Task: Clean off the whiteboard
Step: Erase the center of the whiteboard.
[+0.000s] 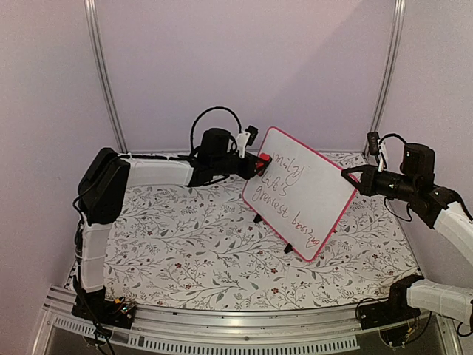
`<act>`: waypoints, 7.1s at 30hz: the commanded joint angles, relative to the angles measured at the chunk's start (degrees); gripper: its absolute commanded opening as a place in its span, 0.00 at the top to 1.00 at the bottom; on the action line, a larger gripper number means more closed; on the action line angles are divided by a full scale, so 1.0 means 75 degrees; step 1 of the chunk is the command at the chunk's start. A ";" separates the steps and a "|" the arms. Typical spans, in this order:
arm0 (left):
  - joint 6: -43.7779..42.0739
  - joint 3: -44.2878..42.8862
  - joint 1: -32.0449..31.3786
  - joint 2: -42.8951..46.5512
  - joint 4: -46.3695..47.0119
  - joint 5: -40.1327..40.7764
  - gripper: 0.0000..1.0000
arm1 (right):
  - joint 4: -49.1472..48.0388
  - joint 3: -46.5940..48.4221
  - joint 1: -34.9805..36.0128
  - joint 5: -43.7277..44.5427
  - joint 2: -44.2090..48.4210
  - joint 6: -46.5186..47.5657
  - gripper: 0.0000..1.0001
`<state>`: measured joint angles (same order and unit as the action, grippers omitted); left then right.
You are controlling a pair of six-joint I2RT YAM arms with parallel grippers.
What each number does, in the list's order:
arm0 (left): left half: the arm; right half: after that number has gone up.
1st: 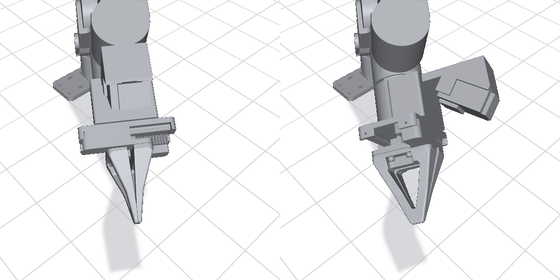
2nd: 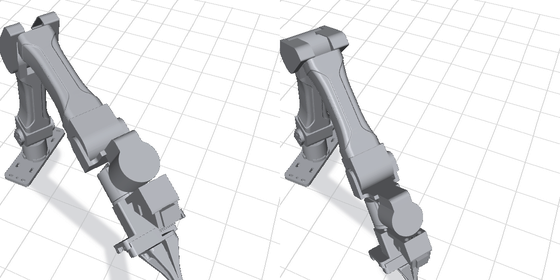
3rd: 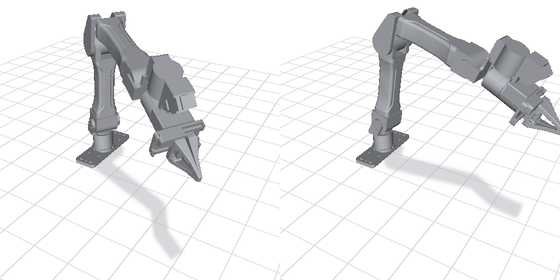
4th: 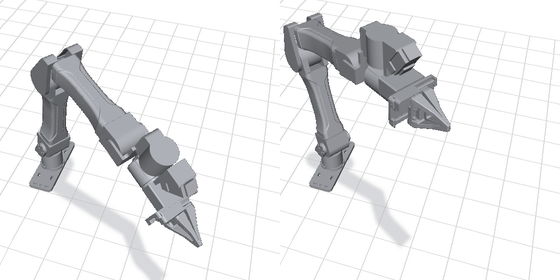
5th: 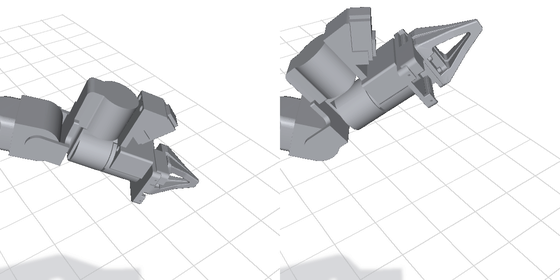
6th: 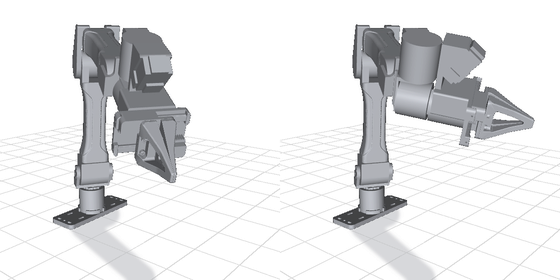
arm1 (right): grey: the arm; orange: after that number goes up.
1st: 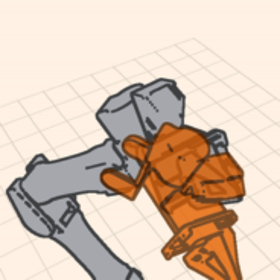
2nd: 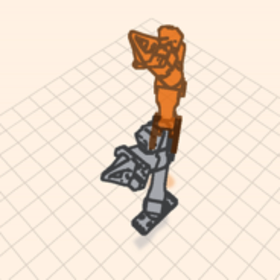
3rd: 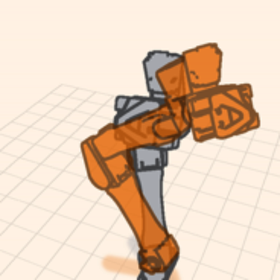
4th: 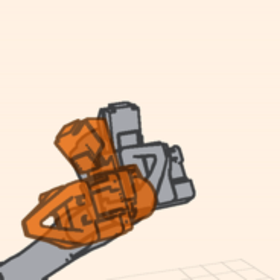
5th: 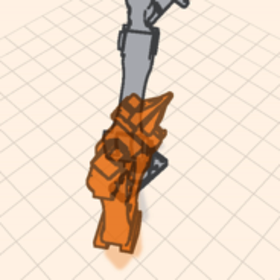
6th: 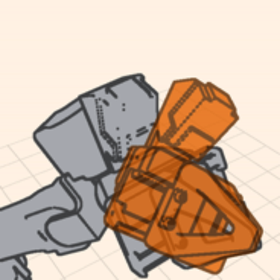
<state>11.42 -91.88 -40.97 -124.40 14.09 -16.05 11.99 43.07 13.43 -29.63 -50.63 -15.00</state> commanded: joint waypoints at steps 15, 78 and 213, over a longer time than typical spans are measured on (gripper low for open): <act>0.0008 -0.0692 -0.0127 0.0060 -0.0403 -0.0190 0.92 | -0.0192 -0.0071 0.0142 -0.0783 0.0024 0.0290 1.00; 0.0408 0.0380 -0.0353 0.0284 0.0326 -0.0264 0.93 | -0.0204 -0.0096 0.0131 -0.0825 -0.0057 0.0256 1.00; 0.0342 0.0005 -0.0763 -0.0128 0.0008 -0.0112 0.95 | -0.0268 -0.0106 0.0131 -0.0995 -0.0304 0.0219 1.00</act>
<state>15.07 -88.05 -45.36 -124.33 17.58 -16.49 9.80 42.87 13.06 -30.11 -52.36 -16.08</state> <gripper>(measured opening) 0.256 0.032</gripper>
